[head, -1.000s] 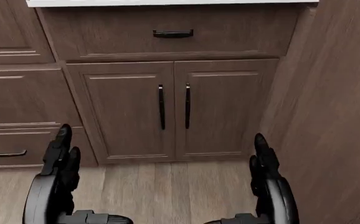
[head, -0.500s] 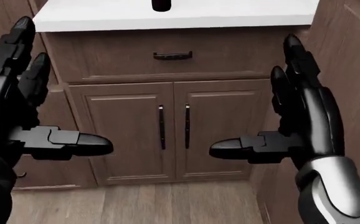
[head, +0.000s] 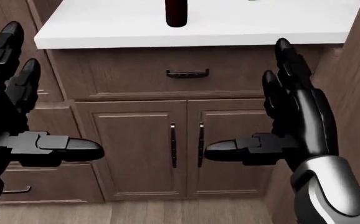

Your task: Move the drinks to the dining counter.

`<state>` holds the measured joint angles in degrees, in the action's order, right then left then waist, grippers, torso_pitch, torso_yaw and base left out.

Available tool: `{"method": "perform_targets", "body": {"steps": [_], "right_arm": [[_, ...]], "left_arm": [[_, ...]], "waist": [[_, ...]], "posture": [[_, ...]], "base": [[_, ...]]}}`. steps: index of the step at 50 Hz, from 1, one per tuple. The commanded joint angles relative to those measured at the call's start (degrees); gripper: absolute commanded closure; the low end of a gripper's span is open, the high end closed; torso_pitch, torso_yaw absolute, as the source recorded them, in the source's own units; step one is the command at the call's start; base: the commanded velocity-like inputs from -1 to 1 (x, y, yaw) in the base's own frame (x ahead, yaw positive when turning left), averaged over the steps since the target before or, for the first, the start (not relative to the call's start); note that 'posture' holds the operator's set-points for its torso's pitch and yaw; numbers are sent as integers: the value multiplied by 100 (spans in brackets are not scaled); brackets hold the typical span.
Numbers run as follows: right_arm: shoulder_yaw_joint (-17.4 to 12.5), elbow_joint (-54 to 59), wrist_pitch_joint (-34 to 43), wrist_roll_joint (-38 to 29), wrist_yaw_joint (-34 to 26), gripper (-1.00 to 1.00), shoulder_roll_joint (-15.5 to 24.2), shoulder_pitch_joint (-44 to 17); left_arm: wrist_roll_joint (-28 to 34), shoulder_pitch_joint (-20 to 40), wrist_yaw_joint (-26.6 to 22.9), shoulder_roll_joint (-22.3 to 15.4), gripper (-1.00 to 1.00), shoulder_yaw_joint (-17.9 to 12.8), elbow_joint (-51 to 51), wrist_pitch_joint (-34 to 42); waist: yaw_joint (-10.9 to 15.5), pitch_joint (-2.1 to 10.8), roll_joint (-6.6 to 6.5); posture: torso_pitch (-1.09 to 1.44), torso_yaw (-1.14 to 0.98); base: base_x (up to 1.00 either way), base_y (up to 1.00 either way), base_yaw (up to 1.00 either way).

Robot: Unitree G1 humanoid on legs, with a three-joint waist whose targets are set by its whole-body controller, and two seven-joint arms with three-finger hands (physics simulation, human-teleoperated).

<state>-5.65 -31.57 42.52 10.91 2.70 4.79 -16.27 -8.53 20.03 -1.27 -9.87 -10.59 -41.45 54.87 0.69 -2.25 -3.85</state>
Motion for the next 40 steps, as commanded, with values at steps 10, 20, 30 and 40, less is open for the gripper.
{"method": "perform_targets", "body": {"steps": [10,20,30,40], "right_arm": [[-53,-185,-422,-11,12,-100,15,-77],[-11,-124,-543,-21,-5,-100,-20,-28],[-23,-168,-615,-15,17,-100,-28,-14],[-103,-382,-555,72,68,-100,5,32]], "left_arm": [[-75,257,-23,-37,-100,-9,-243,-145],[-111,176,-13,-29,-100,-29,-307,-160],[-136,152,-5,-41,-100,-42,-386,-123],[-252,-25,-38,-55,-100,-184,-677,-4]], "waist": [[125,241,701],[-156,76,505],[-138,76,23],[-195,-9,665]], "posture": [[0,0],[0,0],[0,0],[0,0]], "base": [[66,-8,0],[71,-8,0],[49,-5,0],[0,0,0]]}}
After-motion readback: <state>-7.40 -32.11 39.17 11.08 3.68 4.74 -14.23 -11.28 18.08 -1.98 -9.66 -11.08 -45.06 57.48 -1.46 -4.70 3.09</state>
